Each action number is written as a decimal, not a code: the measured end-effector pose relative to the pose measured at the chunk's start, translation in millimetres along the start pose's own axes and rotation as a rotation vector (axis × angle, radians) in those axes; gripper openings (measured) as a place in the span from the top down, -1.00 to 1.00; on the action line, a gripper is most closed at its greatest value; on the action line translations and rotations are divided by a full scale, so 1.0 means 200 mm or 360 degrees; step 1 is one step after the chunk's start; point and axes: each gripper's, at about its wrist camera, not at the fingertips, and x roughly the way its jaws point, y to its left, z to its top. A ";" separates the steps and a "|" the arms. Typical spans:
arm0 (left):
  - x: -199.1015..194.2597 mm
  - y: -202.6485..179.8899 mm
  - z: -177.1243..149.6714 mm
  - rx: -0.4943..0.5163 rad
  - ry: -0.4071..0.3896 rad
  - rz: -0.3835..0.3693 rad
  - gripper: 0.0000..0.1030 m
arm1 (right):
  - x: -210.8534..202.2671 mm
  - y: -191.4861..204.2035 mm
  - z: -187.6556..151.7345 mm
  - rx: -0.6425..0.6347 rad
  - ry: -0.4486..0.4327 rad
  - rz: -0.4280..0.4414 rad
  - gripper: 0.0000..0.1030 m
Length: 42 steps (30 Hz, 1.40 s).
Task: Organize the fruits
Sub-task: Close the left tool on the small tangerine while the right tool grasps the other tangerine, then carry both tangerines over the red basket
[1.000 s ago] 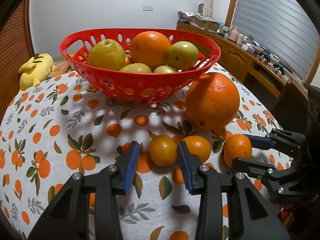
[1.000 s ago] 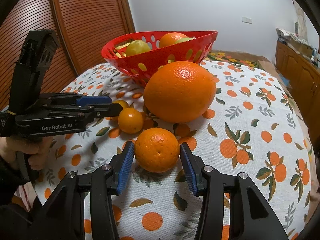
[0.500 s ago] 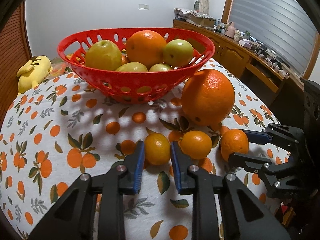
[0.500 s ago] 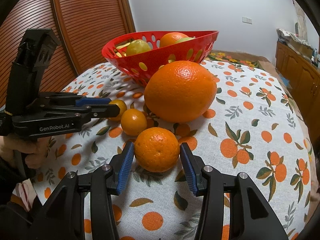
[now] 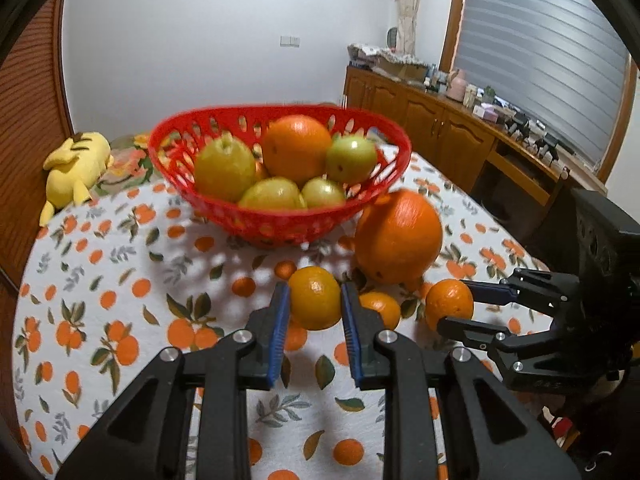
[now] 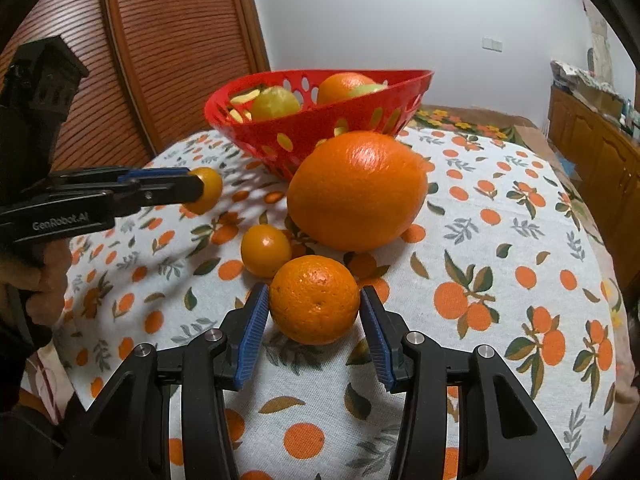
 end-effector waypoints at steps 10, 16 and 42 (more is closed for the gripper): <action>-0.18 -0.01 0.16 0.0028 -0.0168 0.0005 0.56 | -0.21 0.01 0.20 -0.0075 -0.0173 -0.0015 0.09; -0.21 0.02 0.21 0.0008 -0.0212 0.0031 0.56 | -0.25 0.02 0.30 -0.0094 -0.0209 -0.0033 0.09; 0.02 0.18 0.28 -0.0079 -0.0159 0.0053 0.55 | 0.03 0.08 0.59 -0.0266 -0.0144 -0.0026 0.09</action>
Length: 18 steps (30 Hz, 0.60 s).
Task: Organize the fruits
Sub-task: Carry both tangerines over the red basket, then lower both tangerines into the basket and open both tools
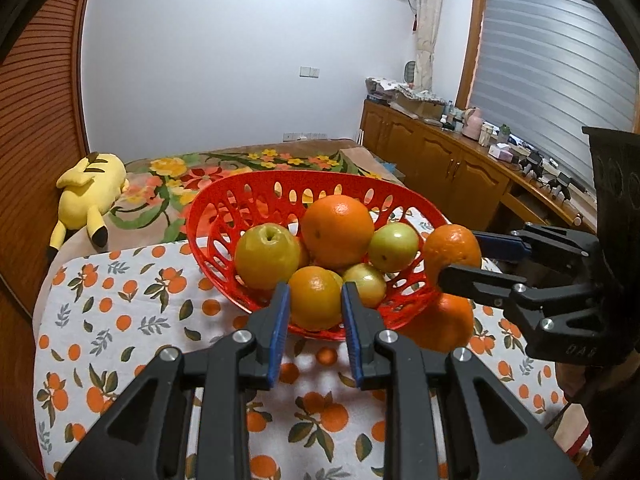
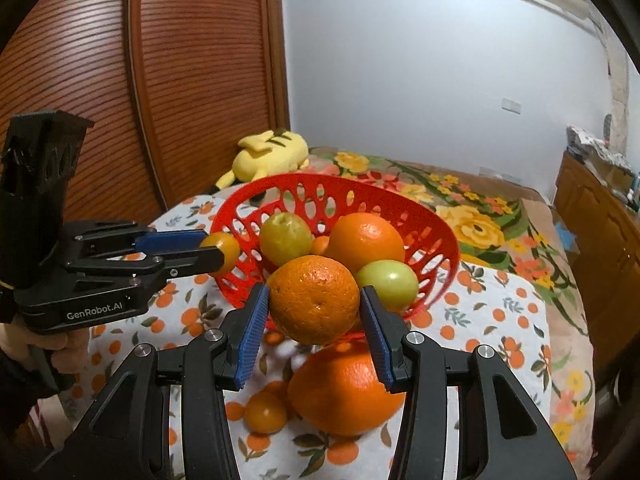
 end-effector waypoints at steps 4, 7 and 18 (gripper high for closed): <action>0.05 0.01 0.01 -0.0007 0.0013 -0.0001 0.55 | 0.06 -0.02 0.00 0.0003 0.0023 0.0011 0.09; 0.08 0.01 0.02 -0.0009 0.0022 -0.0005 0.55 | 0.09 -0.03 0.00 -0.0001 0.0038 0.0013 0.09; 0.16 0.01 0.03 -0.0002 0.0056 -0.0008 0.55 | 0.15 -0.04 0.01 -0.0010 0.0060 0.0044 0.08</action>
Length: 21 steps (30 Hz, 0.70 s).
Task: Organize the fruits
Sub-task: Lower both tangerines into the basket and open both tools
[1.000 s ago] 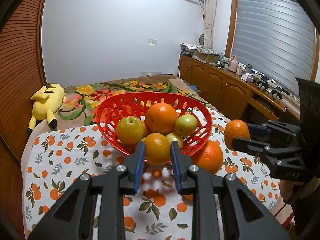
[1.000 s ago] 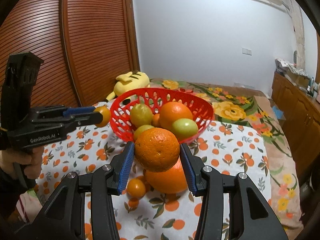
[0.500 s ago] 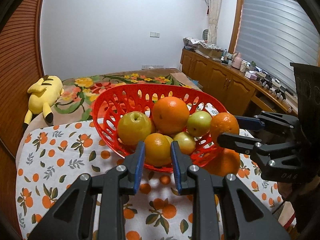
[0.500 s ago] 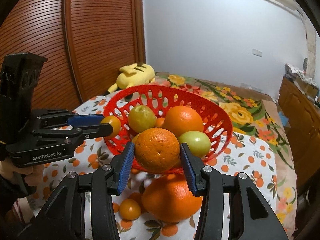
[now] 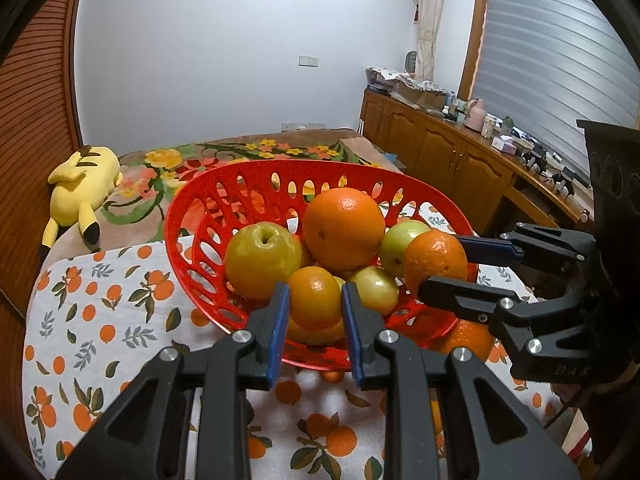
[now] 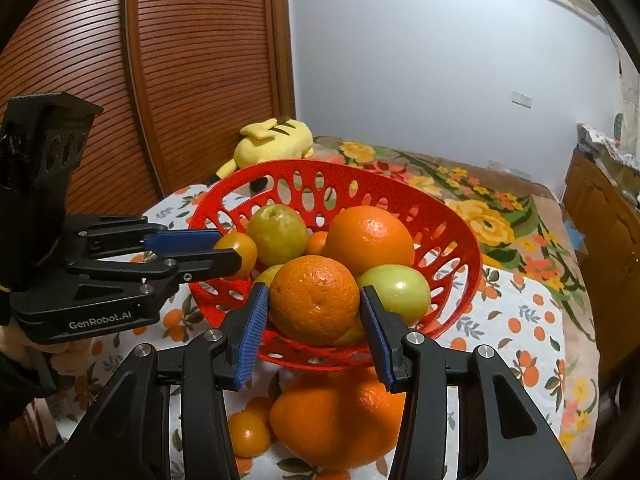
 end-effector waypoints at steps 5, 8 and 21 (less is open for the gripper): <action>0.01 0.00 0.00 0.0002 0.0003 0.0003 0.55 | -0.01 -0.02 0.01 0.0020 -0.0020 0.0018 0.05; 0.01 0.00 0.00 0.0001 0.0003 0.0005 0.54 | -0.03 -0.03 0.00 0.0021 -0.0026 0.0013 0.05; 0.04 0.04 0.01 0.0006 -0.0003 0.0041 0.54 | -0.10 -0.05 -0.03 0.0056 -0.0054 0.0002 0.01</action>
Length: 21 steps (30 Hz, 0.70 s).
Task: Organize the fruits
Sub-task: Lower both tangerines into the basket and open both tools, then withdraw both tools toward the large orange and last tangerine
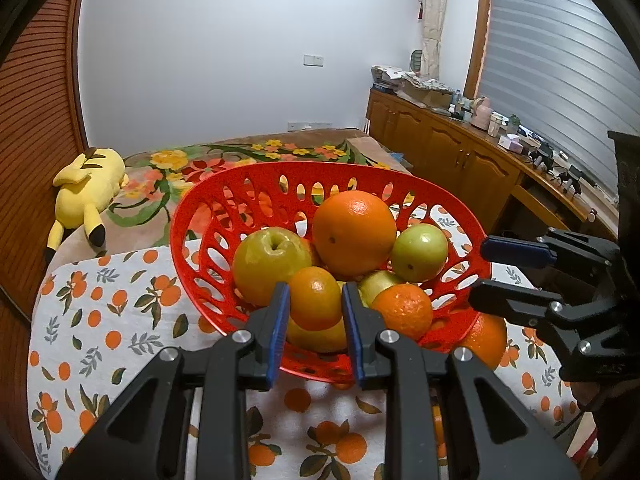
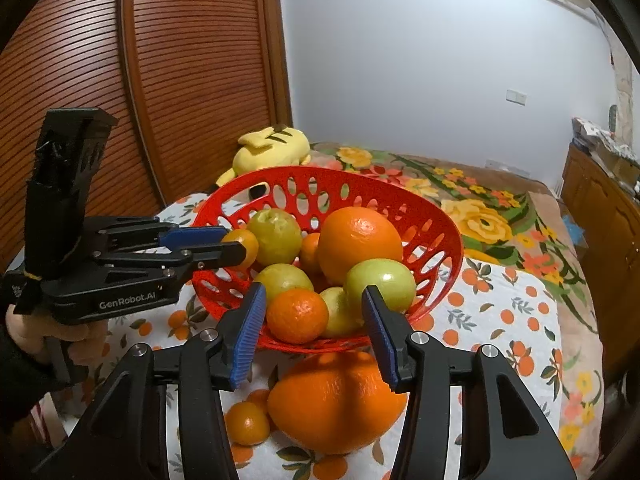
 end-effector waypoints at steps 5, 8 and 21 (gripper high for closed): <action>0.00 0.00 0.00 0.0001 -0.0005 0.0006 0.53 | -0.02 0.00 -0.02 0.0006 -0.0003 -0.0006 -0.02; -0.01 0.00 0.00 0.0002 -0.0005 0.0005 0.53 | -0.03 0.00 -0.03 0.0010 -0.0002 -0.0014 -0.03; -0.09 0.01 0.01 -0.0050 -0.0030 0.0000 0.16 | -0.07 -0.02 -0.14 0.0041 0.0033 -0.0055 -0.36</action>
